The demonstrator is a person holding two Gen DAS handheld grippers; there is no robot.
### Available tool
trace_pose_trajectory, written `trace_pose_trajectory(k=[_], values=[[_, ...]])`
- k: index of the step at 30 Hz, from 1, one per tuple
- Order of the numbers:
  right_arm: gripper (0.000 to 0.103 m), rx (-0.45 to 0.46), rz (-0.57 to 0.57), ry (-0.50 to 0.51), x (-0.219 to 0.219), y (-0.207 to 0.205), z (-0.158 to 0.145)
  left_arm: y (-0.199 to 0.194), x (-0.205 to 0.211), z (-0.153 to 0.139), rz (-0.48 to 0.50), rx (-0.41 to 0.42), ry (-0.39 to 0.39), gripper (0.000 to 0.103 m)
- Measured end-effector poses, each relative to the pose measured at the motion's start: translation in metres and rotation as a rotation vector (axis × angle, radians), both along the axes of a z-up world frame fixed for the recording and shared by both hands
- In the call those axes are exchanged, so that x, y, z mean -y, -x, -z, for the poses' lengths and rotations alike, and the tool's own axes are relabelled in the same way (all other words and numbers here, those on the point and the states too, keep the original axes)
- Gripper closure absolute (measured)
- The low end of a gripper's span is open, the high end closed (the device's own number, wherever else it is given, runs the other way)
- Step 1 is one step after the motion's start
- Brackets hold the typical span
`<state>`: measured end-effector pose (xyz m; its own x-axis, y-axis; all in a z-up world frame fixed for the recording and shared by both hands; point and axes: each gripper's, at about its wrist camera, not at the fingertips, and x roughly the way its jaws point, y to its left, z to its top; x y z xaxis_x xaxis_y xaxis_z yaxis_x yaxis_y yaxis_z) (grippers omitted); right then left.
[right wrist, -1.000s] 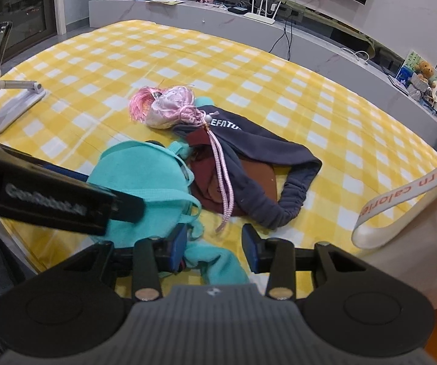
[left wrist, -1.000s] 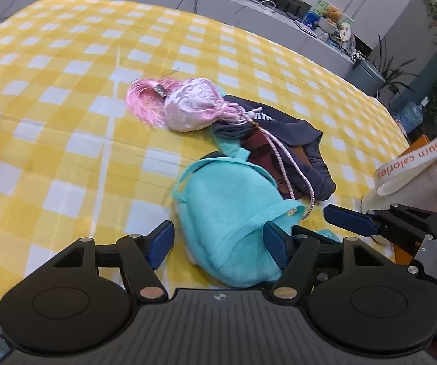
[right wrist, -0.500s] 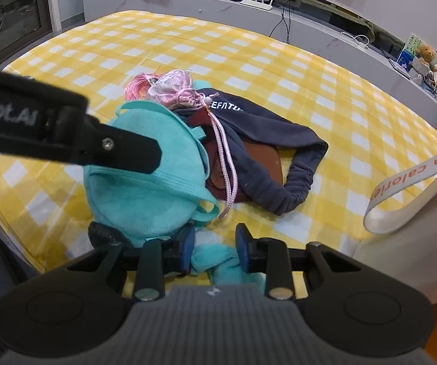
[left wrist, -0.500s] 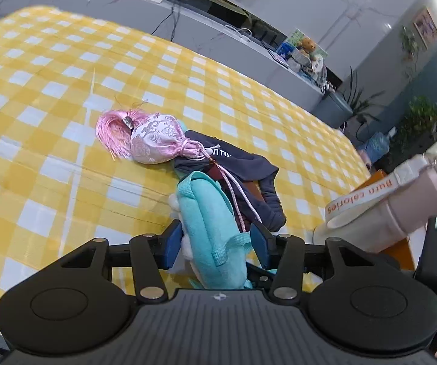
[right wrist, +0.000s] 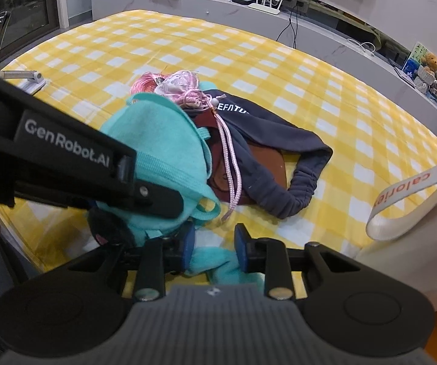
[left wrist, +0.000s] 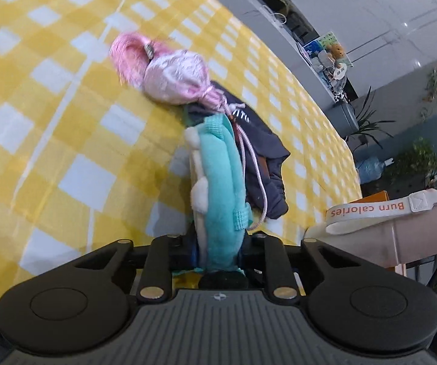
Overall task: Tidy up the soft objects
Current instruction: 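Grasp the teal backpack strap with the left tool, then grasp the pink lace pouch with the right tool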
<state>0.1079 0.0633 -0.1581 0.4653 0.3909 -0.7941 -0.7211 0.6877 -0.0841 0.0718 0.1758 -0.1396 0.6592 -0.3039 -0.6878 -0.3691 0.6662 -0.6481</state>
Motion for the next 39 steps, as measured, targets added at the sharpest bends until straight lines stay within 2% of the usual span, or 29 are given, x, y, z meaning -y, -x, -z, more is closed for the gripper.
trace_pose_trajectory(k=[6, 10, 14, 19, 24, 32, 35, 39], values=[[0.068, -0.017, -0.015, -0.017, 0.003, -0.001, -0.004, 0.005, 0.005, -0.018, 0.01, 0.026, -0.128, 0.082], [0.061, 0.043, -0.027, -0.04, 0.008, 0.002, -0.018, 0.016, -0.011, -0.033, -0.05, 0.055, -0.202, 0.082], [0.06, 0.08, -0.013, -0.076, 0.009, -0.007, -0.032, 0.019, -0.03, -0.041, -0.115, 0.049, -0.25, 0.082], [0.06, 0.128, -0.067, -0.094, -0.015, -0.021, -0.04, 0.02, -0.038, -0.045, -0.137, 0.048, -0.301, 0.082], [0.061, 0.181, -0.155, -0.101, -0.053, -0.036, -0.04, 0.021, -0.042, -0.039, -0.158, 0.005, -0.354, 0.083], [0.06, 0.143, -0.197, -0.114, -0.105, -0.061, -0.022, 0.018, -0.052, -0.031, -0.156, -0.001, -0.335, 0.082], [0.053, 0.113, -0.219, -0.106, -0.118, -0.065, -0.013, 0.02, -0.053, -0.03, -0.158, 0.0, -0.325, 0.082], [0.052, 0.101, -0.21, -0.103, -0.124, -0.067, -0.006, 0.02, -0.053, -0.029, -0.161, -0.002, -0.32, 0.082]])
